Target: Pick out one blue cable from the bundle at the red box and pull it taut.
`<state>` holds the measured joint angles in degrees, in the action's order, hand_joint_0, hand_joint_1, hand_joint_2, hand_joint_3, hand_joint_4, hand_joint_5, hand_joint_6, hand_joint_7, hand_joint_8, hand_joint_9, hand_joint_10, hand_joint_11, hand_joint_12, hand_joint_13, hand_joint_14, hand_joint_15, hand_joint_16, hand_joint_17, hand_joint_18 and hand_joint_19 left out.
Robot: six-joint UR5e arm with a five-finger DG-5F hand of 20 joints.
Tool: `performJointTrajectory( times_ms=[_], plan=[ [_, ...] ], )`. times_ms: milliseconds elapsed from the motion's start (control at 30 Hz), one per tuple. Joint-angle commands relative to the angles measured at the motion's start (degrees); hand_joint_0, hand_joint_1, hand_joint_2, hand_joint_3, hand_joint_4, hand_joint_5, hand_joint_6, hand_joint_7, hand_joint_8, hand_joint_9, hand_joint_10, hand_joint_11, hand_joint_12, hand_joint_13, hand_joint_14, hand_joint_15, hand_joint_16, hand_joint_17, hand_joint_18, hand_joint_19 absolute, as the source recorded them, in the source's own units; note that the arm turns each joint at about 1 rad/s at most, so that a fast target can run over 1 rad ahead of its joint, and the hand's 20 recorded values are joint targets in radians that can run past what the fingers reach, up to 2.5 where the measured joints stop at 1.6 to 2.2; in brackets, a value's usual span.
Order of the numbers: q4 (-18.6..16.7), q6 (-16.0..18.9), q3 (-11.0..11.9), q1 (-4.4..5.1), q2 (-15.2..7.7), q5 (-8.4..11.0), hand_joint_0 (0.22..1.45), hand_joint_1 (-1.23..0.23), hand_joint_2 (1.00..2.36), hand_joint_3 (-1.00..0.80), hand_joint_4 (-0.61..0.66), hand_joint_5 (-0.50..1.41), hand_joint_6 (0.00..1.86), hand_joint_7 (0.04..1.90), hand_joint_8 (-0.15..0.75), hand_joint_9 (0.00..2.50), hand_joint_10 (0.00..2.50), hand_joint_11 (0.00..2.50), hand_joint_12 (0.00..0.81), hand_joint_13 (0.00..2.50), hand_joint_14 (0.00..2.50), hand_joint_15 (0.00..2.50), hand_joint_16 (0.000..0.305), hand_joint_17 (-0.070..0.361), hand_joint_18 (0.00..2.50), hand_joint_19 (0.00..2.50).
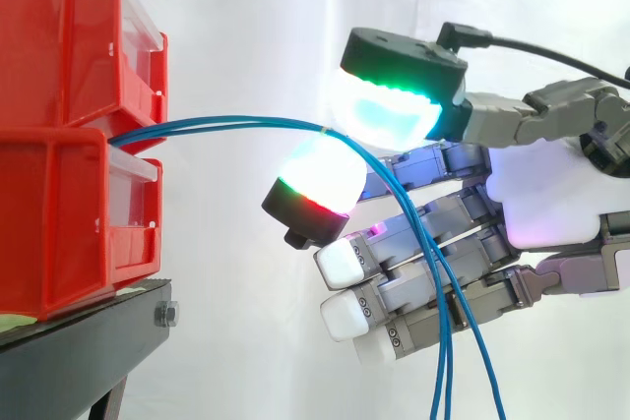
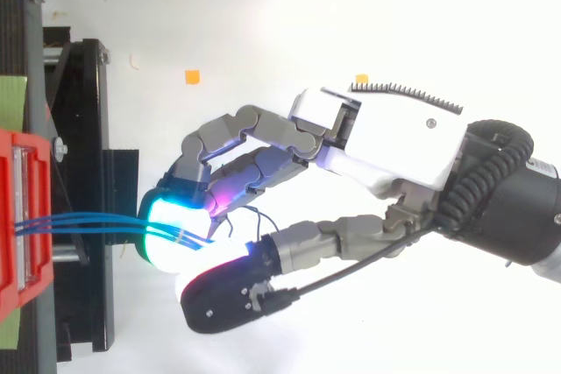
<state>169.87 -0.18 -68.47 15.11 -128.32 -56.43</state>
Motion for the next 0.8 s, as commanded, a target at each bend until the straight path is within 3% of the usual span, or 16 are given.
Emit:
performJointTrajectory(
  times_ms=[0,100,400,500,700,767],
  plan=[
    [0.02,0.00,0.00,0.01,0.00,0.00,0.53,-0.61,1.00,-0.50,0.15,-0.14,0.90,0.87,0.299,0.96,0.01,0.49,0.238,0.81,0.01,0.27,0.023,0.051,0.53,0.37],
    [0.02,0.00,0.00,0.01,0.00,0.00,0.60,-0.59,1.00,-0.50,0.10,-0.14,0.89,0.91,0.291,0.96,0.01,0.49,0.222,0.80,0.01,0.27,0.020,0.044,0.51,0.39],
    [0.02,0.00,0.00,0.01,0.00,0.00,0.64,-0.78,1.01,-0.32,0.11,-0.13,0.91,1.00,0.306,0.97,0.01,0.50,0.215,0.80,0.01,0.28,0.018,0.040,0.50,0.38],
    [0.02,0.00,0.00,0.01,0.00,0.00,0.68,-0.86,1.01,-0.28,0.06,-0.14,0.92,1.04,0.305,0.96,0.01,0.50,0.213,0.80,0.01,0.27,0.018,0.040,0.50,0.37],
    [0.02,0.00,0.00,0.01,0.00,0.00,0.74,-0.90,1.01,-0.36,0.00,-0.14,0.93,1.06,0.301,0.96,0.01,0.50,0.215,0.80,0.01,0.27,0.018,0.041,0.52,0.36],
    [0.02,0.00,0.00,0.01,0.00,0.00,0.74,-0.90,1.00,-0.49,0.01,-0.15,0.94,0.99,0.293,0.95,0.01,0.50,0.218,0.80,0.01,0.27,0.019,0.042,0.53,0.35]
  ],
)
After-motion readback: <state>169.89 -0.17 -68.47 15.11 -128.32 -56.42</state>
